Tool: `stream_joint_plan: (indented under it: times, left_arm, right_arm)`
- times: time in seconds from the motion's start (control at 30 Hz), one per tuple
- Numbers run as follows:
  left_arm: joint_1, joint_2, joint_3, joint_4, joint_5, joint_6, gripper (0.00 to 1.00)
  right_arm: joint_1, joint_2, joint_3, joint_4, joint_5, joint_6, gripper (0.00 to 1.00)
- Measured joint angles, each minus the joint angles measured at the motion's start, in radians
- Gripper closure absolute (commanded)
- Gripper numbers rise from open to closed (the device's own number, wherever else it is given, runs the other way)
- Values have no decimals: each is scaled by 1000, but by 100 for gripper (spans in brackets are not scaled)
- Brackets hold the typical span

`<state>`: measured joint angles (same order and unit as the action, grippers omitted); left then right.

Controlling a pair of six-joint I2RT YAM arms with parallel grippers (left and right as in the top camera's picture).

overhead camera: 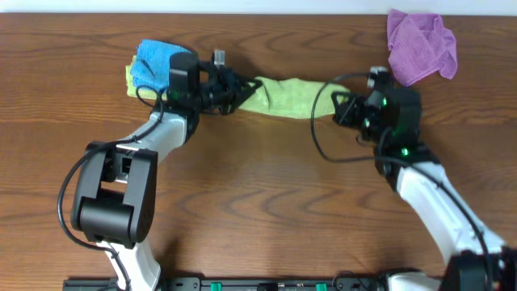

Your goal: Fold the cloth

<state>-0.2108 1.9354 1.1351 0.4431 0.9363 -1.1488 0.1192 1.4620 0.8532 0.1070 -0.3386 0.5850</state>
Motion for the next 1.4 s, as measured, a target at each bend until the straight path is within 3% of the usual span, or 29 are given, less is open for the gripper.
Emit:
stream_joint_plan:
  times: [0.2,0.43,0.9,1.1,1.4]
  left_arm:
    - [14,0,123,-107,-88,76,94]
    - [49,0,200,-128,-145,130,94]
    - [66,0,216,-163,-90,163,94]
    - [76,-1,220,-317,-26,229,94]
    - [85,0,226,-686,51,418,94]
  right_arm:
    - [0,177,267,-93,15,-63,99]
    - [0,306,492,-115,18,-113,99]
    - [2,315,572,-334,18,-204,99]
    - [4,315,572,-443,14,-247,99]
    - [5,315,574,-668,14,-315,99]
